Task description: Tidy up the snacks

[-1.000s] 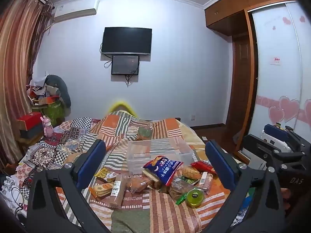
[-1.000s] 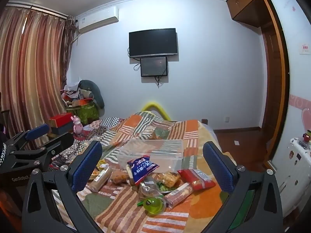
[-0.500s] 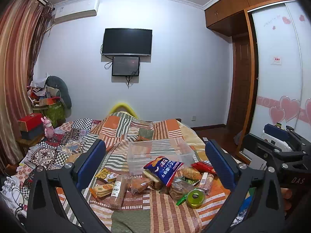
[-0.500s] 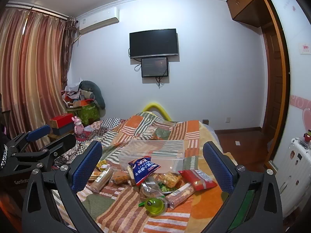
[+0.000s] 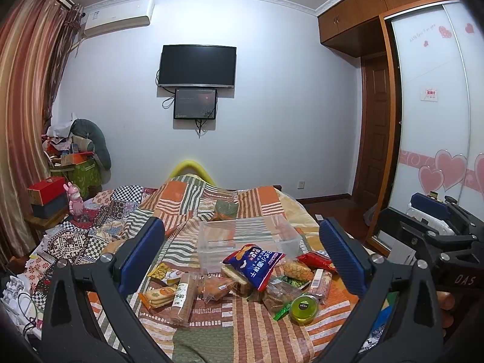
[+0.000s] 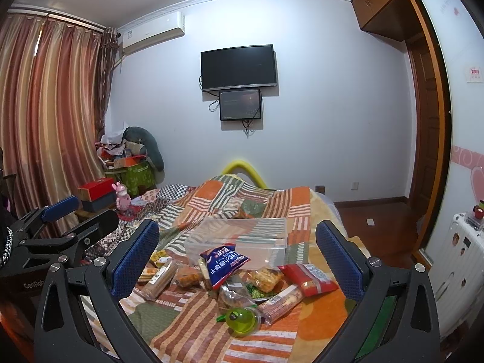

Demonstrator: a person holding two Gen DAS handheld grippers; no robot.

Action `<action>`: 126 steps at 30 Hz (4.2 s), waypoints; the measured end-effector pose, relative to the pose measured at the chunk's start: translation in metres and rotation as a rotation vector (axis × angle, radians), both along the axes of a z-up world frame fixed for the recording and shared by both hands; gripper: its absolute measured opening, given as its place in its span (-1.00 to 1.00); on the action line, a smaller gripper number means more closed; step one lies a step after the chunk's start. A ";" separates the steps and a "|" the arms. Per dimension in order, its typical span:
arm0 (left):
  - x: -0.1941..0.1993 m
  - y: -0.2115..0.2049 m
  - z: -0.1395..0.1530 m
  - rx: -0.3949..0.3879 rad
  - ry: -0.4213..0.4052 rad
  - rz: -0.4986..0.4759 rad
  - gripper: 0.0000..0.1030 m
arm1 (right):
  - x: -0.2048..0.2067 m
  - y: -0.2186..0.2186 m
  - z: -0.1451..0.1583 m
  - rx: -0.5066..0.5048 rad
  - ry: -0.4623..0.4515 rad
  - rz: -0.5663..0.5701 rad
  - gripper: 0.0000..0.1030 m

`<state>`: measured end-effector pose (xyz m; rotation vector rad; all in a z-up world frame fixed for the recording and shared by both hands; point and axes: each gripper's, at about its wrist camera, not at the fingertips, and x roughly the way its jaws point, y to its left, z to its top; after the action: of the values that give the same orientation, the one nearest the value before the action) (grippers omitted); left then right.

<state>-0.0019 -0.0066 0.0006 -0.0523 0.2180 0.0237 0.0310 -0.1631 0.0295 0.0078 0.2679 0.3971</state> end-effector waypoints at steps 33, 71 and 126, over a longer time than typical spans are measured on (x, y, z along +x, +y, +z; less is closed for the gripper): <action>0.002 0.002 -0.001 -0.007 0.005 -0.009 1.00 | -0.001 -0.001 0.001 0.006 -0.002 0.002 1.00; 0.085 0.072 -0.060 0.005 0.277 0.046 0.34 | 0.077 -0.027 -0.051 -0.078 0.233 -0.009 0.31; 0.182 0.129 -0.194 -0.142 0.707 -0.030 -0.29 | 0.217 -0.050 -0.160 -0.243 0.689 0.036 0.19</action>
<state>0.1805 0.1221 -0.1935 -0.1818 0.9273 -0.0045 0.2475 -0.2130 -0.1306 -0.1004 0.9964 0.3858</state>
